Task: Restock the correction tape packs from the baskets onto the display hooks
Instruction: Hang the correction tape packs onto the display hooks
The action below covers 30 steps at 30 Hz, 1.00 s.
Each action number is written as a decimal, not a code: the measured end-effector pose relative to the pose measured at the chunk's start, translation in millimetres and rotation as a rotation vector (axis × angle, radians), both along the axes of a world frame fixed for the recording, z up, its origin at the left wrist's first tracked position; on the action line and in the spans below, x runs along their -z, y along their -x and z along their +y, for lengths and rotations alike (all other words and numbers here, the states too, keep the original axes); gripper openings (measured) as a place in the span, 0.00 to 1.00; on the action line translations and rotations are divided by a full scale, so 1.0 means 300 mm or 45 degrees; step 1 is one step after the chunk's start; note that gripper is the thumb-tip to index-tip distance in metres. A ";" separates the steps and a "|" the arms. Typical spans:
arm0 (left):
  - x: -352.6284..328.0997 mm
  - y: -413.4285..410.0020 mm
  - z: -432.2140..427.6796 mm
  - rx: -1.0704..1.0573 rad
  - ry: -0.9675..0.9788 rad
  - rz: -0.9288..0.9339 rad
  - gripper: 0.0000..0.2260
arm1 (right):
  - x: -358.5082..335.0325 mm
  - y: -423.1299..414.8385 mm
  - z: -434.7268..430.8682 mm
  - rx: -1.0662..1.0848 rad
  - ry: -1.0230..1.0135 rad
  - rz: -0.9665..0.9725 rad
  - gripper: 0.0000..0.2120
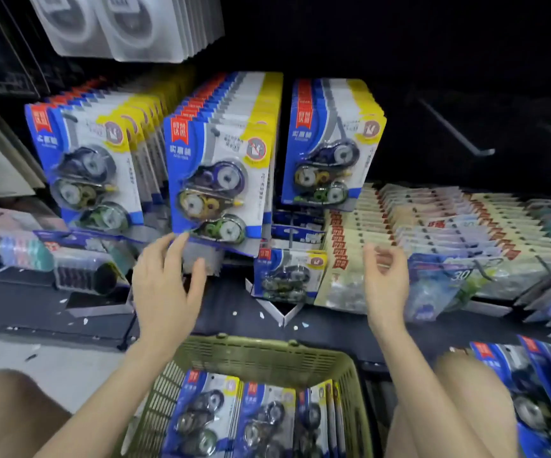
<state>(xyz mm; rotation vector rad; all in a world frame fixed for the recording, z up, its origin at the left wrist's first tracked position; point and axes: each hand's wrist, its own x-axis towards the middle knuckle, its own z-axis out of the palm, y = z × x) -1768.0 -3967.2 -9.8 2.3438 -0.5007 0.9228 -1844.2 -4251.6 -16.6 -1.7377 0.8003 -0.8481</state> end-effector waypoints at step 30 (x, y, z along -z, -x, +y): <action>0.695 0.297 0.470 -0.256 -0.303 1.198 0.29 | 1.051 0.093 0.770 -0.669 -1.041 1.209 0.24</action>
